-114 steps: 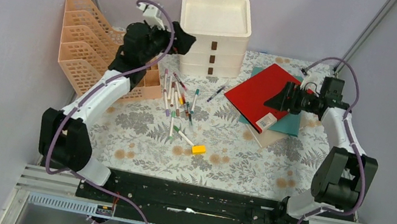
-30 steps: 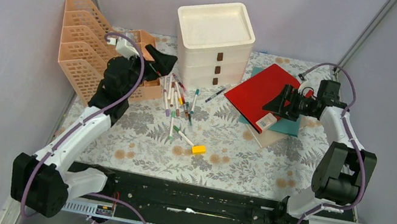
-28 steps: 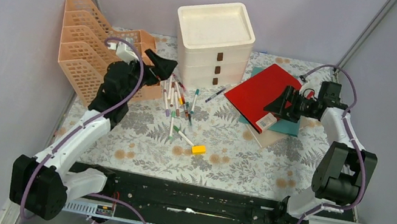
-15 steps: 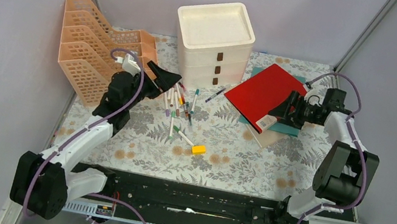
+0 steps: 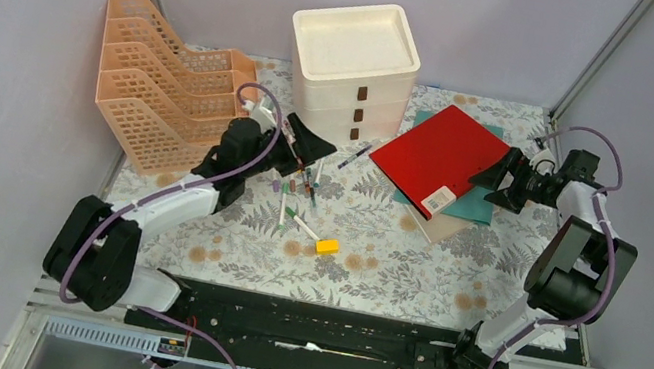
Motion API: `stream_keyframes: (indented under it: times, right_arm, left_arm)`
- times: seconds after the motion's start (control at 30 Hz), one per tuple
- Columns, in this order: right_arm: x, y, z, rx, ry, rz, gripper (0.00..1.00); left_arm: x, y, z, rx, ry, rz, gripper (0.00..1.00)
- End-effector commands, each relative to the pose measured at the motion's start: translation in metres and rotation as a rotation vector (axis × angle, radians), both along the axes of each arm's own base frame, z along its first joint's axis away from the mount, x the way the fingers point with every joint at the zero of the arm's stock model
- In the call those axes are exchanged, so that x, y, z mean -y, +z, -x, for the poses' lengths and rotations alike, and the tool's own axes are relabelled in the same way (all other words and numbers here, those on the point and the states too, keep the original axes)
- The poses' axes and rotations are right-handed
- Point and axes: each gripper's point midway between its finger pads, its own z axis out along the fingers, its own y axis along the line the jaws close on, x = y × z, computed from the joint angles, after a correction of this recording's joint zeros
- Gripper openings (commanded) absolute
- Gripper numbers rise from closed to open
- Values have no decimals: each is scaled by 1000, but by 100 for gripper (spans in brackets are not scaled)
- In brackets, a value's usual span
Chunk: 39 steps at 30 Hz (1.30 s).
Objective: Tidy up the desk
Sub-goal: Pick up the folder from the center of the board.
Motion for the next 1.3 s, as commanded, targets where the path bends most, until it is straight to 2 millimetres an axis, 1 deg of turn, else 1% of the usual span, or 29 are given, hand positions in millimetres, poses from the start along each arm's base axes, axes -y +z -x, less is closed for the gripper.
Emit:
stream_keyframes:
  times: [0.0, 0.1, 0.3, 0.37, 0.47, 0.53, 0.57, 0.6, 0.63, 0.73, 0.87, 0.97, 1.27]
  right_arm:
    - [0, 8, -6, 37, 17, 11, 99]
    - [-1, 8, -5, 34, 17, 9, 99]
    - [2, 9, -9, 41, 15, 12, 99]
    - [3, 11, -13, 46, 16, 15, 99]
    - [9, 12, -25, 58, 13, 20, 99]
    - [16, 12, -37, 67, 8, 23, 99]
    - [26, 26, -69, 135, -67, 3, 99]
    - [80, 15, -108, 132, -338, 200, 99]
    - [88, 14, -118, 135, -371, 206, 99]
    - [100, 6, -135, 124, -406, 200, 99]
    - [112, -3, -152, 114, -442, 179, 99]
    - [113, -10, -162, 108, -441, 150, 99]
    - [107, -34, -183, 74, -430, 34, 99]
  left_arm:
    - [23, 22, -7, 92, -41, 25, 98]
    - [32, 11, -7, 76, -57, 10, 98]
    - [42, -1, -9, 62, -67, -22, 98]
    - [44, -4, -9, 59, -70, -28, 98]
    - [45, -7, -9, 53, -73, -35, 98]
    - [45, -8, -9, 54, -73, -40, 98]
    - [45, -8, -9, 55, -74, -41, 98]
    - [45, -8, -8, 54, -74, -42, 98]
    - [44, -7, -8, 55, -73, -42, 98]
    - [43, -6, -7, 64, -71, -47, 98]
    - [39, -2, -7, 82, -58, -58, 98]
    - [37, 1, -6, 93, -51, -62, 99]
    - [37, 11, -8, 120, -48, -66, 99]
